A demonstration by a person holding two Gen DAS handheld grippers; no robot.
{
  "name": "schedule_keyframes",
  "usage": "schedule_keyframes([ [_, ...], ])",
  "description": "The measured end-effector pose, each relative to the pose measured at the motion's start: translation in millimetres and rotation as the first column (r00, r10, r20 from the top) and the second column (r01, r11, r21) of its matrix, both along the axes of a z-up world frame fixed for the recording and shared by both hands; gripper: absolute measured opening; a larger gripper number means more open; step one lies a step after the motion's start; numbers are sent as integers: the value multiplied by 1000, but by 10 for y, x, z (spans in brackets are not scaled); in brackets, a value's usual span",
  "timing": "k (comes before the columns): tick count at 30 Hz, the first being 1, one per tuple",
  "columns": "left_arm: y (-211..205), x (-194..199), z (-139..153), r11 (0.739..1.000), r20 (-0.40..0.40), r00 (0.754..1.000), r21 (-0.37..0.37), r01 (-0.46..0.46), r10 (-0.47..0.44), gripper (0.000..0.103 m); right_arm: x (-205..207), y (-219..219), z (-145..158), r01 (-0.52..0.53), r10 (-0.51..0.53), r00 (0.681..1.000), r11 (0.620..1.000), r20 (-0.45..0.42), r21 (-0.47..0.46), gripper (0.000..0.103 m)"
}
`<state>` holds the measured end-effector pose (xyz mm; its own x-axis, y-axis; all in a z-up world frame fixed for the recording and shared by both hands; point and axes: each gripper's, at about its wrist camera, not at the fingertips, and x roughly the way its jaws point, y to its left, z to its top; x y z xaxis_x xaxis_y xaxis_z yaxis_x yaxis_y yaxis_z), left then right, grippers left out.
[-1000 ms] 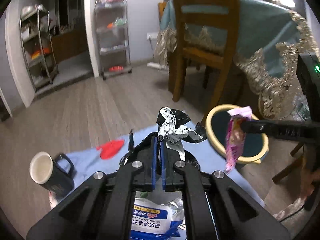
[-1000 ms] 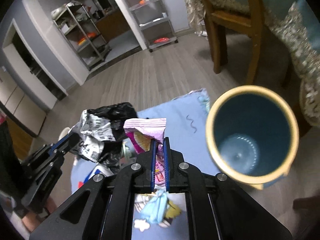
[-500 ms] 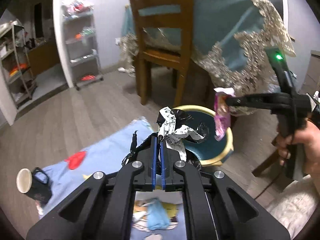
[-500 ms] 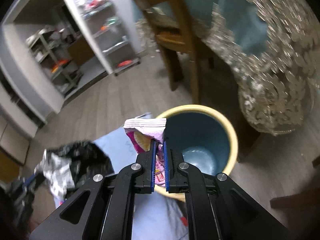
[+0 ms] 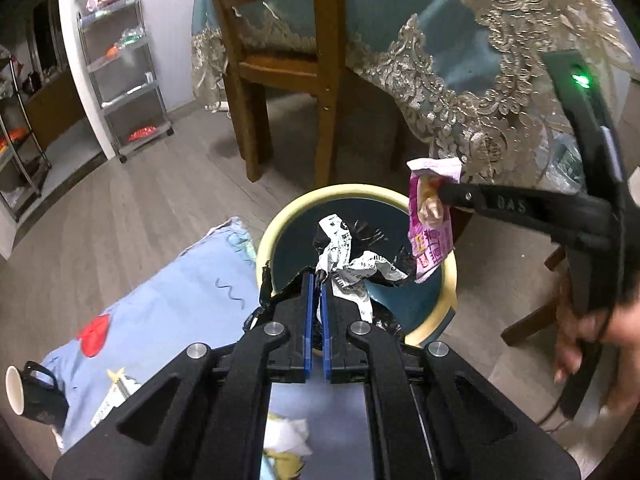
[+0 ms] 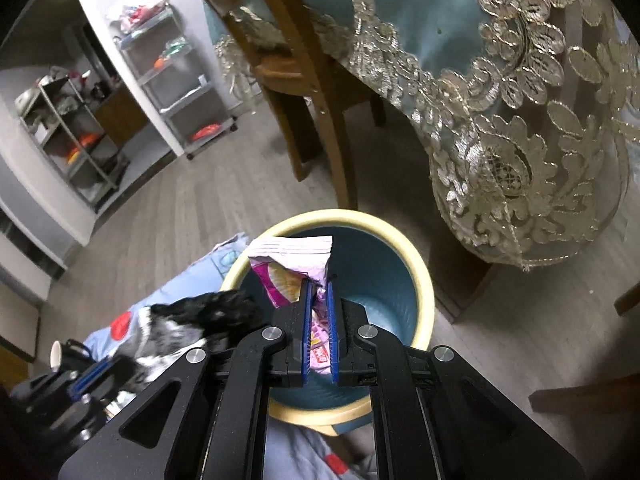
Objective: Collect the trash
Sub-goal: 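Carry both items over the bin and open both grippers to drop them, then move both tools back over the trash pile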
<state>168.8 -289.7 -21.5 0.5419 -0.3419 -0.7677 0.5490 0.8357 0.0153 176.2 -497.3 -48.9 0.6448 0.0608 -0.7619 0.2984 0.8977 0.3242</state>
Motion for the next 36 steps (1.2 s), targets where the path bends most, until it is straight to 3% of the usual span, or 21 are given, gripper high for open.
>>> schedule_keyframes([
  [3,-95,63,-12,1000,13,1000,6,-4,4,3,-1,-30,2,13,-13,1000,1000,15,-8,9],
  [7,-147,104,53,999,37,999,-39,5,-4,5,-52,-63,36,44,-44,998,999,39,-22,12],
  [9,-138,101,69,999,44,999,-39,6,-5,18,-62,-83,59,54,-53,997,998,54,-22,24],
  [11,-77,83,81,999,56,998,-37,-9,11,57,-64,-89,70,53,-52,997,998,60,-14,37],
  [12,-34,69,92,999,67,997,-46,-20,23,60,-65,-85,77,52,-51,997,998,62,-17,39],
  [17,201,49,120,994,52,996,-77,-73,77,70,-60,-24,153,34,-33,996,999,79,-13,61],
  [25,599,-134,283,989,120,983,-70,-130,138,91,-114,177,420,-19,21,992,1000,127,-17,91],
  [36,1450,-715,753,975,208,953,-84,-205,219,97,-318,697,773,-109,126,974,989,190,-97,96],
])
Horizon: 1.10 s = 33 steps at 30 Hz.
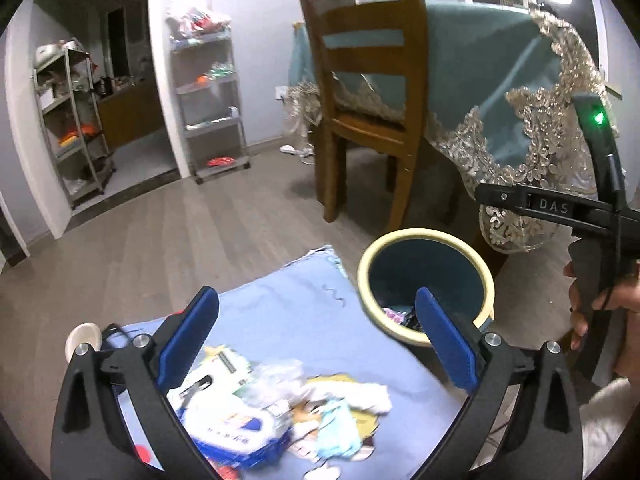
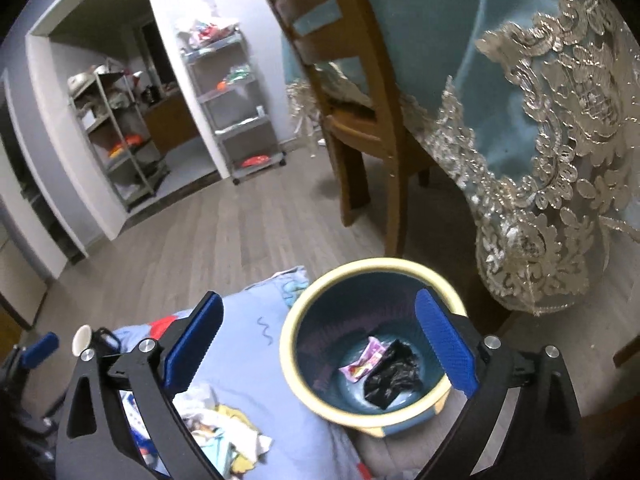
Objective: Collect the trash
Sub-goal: 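Move both tools back over the trash pile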
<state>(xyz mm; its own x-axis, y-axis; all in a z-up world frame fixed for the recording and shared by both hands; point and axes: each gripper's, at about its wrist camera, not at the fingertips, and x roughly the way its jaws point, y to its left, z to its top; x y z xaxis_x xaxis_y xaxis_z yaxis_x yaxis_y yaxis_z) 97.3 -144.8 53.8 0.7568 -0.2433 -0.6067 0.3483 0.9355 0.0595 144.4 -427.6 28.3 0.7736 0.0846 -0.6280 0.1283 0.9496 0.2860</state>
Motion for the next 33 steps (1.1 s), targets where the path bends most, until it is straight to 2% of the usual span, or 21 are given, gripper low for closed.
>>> schedule_keyframes([
  [8,750,-410,114,994,14,994,-23,-106,107,97,-284,396,33,-10,10,1000,995,9,95,97],
  [14,1265,-648,26,982,5,982,-17,-190,190,97,-442,837,65,-84,84,996,996,10,-5,98],
  [18,1509,-765,-68,972,0,972,-5,-234,234,97,-521,1056,-9,-122,122,992,992,-14,3,98],
  [25,1754,-862,-271,963,-25,963,1,-269,269,97,-623,1403,-252,-183,182,981,983,-69,-7,98],
  [33,1873,-742,-485,959,-86,957,-25,-281,278,97,-602,1606,-597,-216,209,965,976,-160,-31,98],
])
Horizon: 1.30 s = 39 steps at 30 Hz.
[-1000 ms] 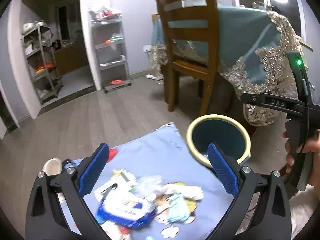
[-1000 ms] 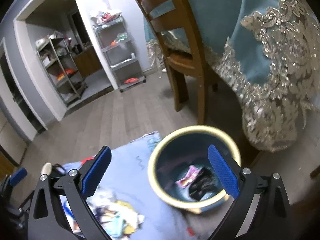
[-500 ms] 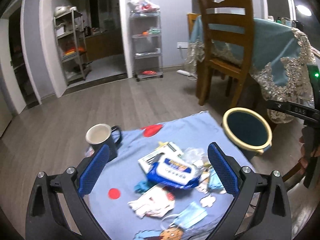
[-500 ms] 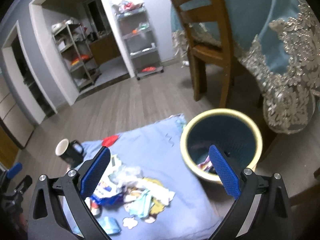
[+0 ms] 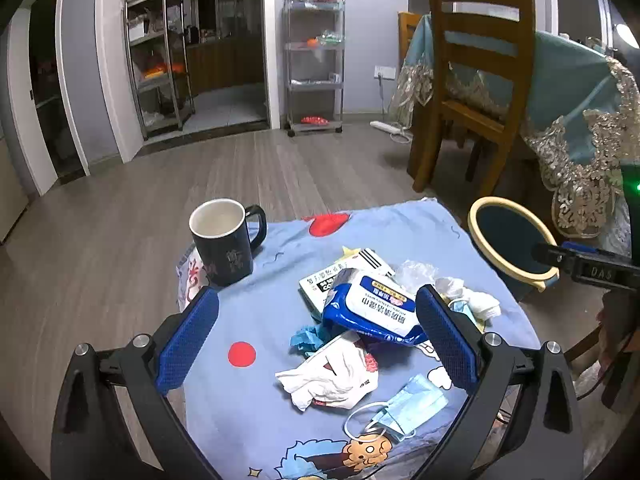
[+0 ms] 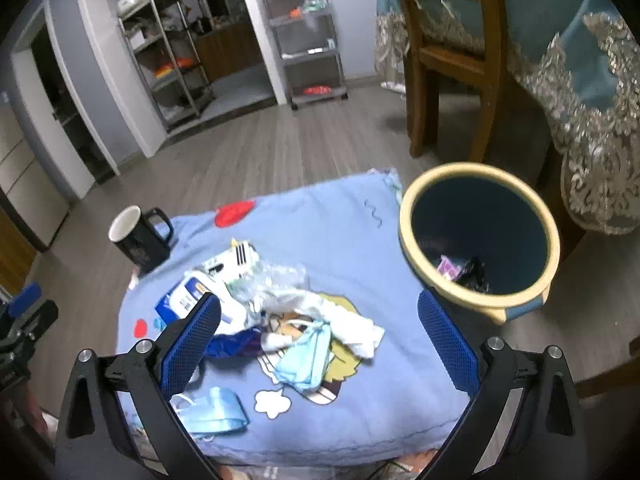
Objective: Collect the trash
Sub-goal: 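Move both tools back over the trash pile, then grasp the white tissue with the right gripper while the left grasps the blue wipe pack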
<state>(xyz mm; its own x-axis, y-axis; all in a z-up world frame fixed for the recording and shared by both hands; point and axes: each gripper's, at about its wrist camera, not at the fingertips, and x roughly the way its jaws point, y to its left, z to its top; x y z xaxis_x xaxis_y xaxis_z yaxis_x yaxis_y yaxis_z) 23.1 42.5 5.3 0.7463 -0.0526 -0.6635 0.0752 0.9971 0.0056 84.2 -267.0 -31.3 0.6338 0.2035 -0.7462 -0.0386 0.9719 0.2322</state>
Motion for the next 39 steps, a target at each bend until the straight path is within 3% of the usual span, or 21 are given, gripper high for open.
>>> schedule_keyframes([
  [10,15,349,-334,998,-98,995,-56,-37,31,97,289,-173,-471,79,-84,989,996,-122,-45,98],
  [18,-163,631,-767,1000,-183,983,-7,-27,25,97,473,-239,-856,131,-140,964,990,-227,-53,95],
  [21,-243,710,-918,1000,-220,975,-19,-13,8,97,530,-188,-991,104,-116,957,993,-265,-56,86],
  [23,-285,770,-1027,1000,-249,968,-29,-12,4,97,562,-170,-1054,87,-99,951,995,-294,-56,73],
  [28,-323,851,-1165,998,-276,961,-45,-44,30,95,584,-206,-1215,72,-78,930,997,-360,-31,68],
  [33,-316,908,-1274,988,-330,942,-115,-101,58,83,604,-217,-1354,69,-55,916,997,-397,21,64],
  [36,-313,897,-1249,985,-311,948,-128,-113,69,79,606,-182,-1431,51,-40,905,999,-423,15,63],
  [39,-420,822,-1102,994,-230,972,-78,-71,51,79,621,-167,-1426,48,-35,905,999,-423,19,60],
])
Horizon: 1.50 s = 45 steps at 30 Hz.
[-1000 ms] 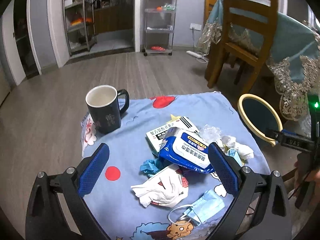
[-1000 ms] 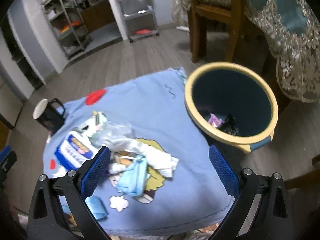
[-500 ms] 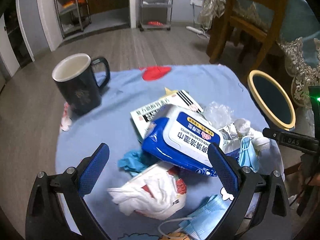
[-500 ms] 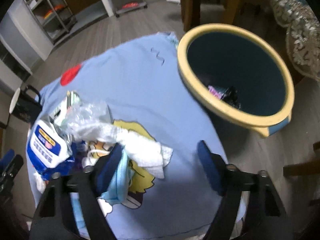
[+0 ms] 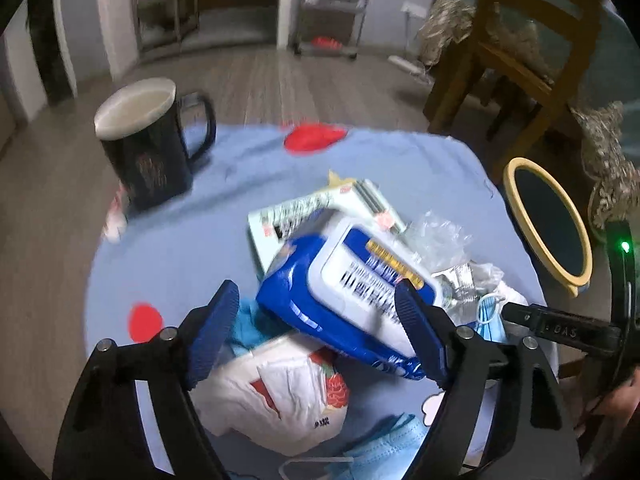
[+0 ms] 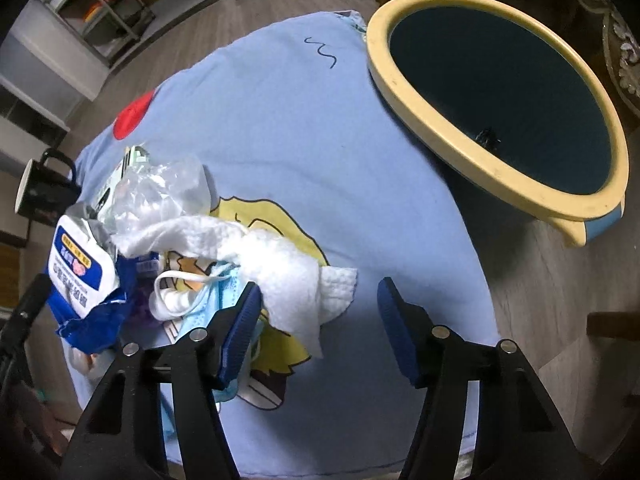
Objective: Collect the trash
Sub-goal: 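Grasp the white tissue with the right gripper while the left grasps the blue wipe pack, then carry tissue and wipe pack over the bin and release both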
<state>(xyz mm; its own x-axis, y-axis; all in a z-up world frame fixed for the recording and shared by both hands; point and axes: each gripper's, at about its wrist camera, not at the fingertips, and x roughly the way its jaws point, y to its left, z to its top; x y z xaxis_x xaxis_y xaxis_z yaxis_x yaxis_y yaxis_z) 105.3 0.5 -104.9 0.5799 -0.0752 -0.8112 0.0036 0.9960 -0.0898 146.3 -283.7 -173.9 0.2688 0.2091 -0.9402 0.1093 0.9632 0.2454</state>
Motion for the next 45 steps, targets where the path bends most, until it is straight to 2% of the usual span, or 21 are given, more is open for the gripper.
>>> schedule_keyframes([
  [3,-190,-90,110,994,49,993,-24,110,-108,79,-8,9,-9,-4,4,1000,1000,-5,13,53],
  [4,-272,-128,115,989,51,988,-20,149,-148,77,-8,25,-15,-11,12,1000,1000,-8,20,45],
  [5,-342,-151,109,984,46,983,-9,180,-179,71,-4,42,-12,-19,20,1000,999,-8,29,37],
  [6,-418,-172,91,977,36,977,5,211,-211,66,-6,53,2,-27,28,1000,999,-3,37,33],
  [8,-568,-189,44,959,5,960,28,281,-281,49,-10,48,48,-31,31,999,999,9,40,26],
  [9,-626,-196,22,951,-7,952,38,307,-307,46,-17,33,71,-28,27,1000,999,14,42,24],
  [11,-716,-200,-25,937,-30,939,68,343,-342,29,-20,25,116,-9,8,1000,999,23,54,23],
  [12,-736,-208,-42,931,-39,934,76,356,-354,27,-23,-1,137,2,-4,1000,998,29,56,23],
  [17,-819,-201,-87,909,-59,919,136,394,-390,23,-4,-81,187,38,-42,998,996,41,80,23],
  [24,-787,-220,138,912,6,917,105,395,-398,18,-20,-71,411,21,-34,994,993,106,120,22],
  [28,-734,-232,326,924,52,924,69,375,-379,17,-33,-129,555,27,-44,990,992,135,124,22],
  [29,-729,-232,363,926,61,925,66,371,-375,9,-34,-142,601,27,-45,988,992,146,123,22],
  [35,-679,-231,645,936,133,927,21,352,-352,9,-19,-217,843,38,-70,977,987,202,159,22],
  [39,-680,-237,737,935,160,922,23,354,-353,9,-3,-296,1089,27,-65,966,988,251,151,22],
  [45,-707,-223,985,935,216,913,5,354,-346,9,94,-623,1478,9,-54,956,988,287,155,22],
])
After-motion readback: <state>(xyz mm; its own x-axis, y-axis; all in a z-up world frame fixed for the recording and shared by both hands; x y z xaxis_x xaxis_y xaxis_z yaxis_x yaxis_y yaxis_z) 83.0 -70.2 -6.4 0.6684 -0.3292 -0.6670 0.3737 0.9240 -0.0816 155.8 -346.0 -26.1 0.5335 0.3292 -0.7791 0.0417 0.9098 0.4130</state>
